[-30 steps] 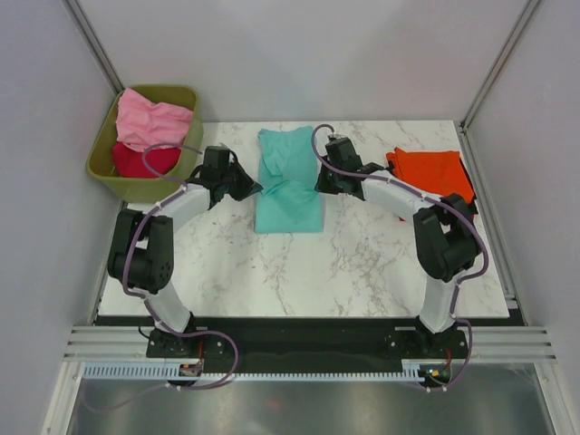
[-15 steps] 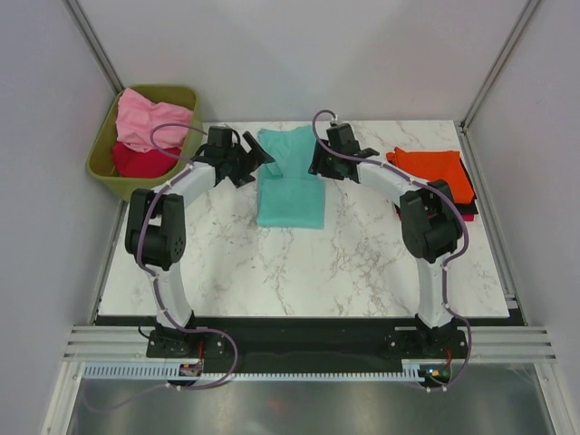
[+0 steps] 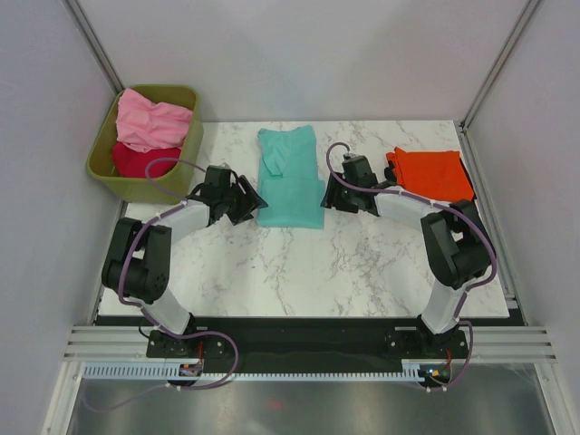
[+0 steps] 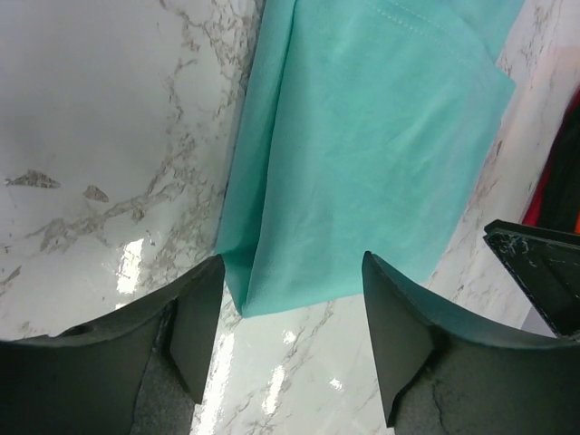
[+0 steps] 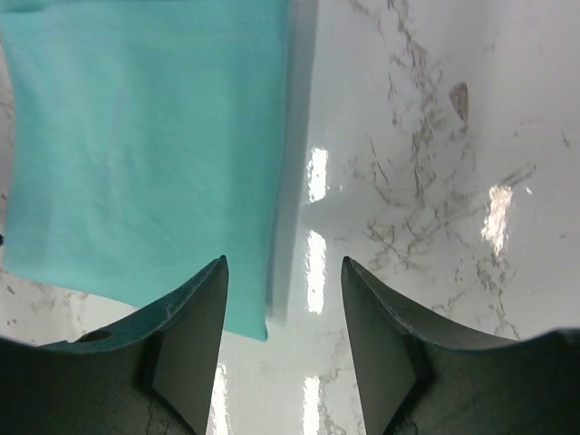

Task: Fold and stack the t-shirts
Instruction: Fold the tshirt

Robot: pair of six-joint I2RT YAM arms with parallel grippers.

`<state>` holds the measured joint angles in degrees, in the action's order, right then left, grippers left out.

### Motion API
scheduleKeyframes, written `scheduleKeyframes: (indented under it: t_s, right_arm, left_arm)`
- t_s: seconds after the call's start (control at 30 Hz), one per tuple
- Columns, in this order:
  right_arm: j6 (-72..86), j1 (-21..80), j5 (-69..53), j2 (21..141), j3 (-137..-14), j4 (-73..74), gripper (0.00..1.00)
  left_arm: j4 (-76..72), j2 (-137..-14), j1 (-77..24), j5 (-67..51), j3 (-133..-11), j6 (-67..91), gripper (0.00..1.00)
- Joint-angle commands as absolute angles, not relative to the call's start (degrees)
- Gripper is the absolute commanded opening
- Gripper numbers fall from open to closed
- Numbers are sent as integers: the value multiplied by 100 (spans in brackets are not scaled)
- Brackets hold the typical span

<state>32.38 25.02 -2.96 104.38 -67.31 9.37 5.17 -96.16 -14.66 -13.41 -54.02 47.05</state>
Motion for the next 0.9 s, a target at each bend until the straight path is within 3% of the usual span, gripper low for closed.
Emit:
scheduleKeyframes:
  t_s: [0.0,0.37,0.43,0.57,0.6,0.63,0.7,0.87]
  right_arm:
    - [3401,2531,-475,10152,-6285,370,61]
    - [3489,2716,-888,10441,-6310,141,59]
    - [3481,2725,-923,10538,-6346,149,58]
    - [3507,2733,-1090,10757,-6460,158,55]
    - [3516,2733,-1099,10801,-6477,150,52]
    - [3516,2725,-1099,10819,-6495,158,48]
    - [3507,2733,-1072,10776,-6487,184,35]
    - [3559,2725,-1125,10617,-6355,255,7]
  left_arm:
    - [53,-9167,-1608,-976,-5212,4193,68]
    - [-97,-9509,-1775,-994,-5124,3929,61]
    - [-36,-9667,-1775,-958,-5220,3911,55]
    - [-35,-9808,-1775,-1028,-5300,3894,32]
    - [-35,-9826,-1775,-1028,-5291,3885,29]
    - [130,-9835,-1775,-1028,-5300,3876,14]
    - [272,-9818,-1775,-958,-5309,3850,2]
    - [413,-9712,-1775,-905,-5037,3823,2]
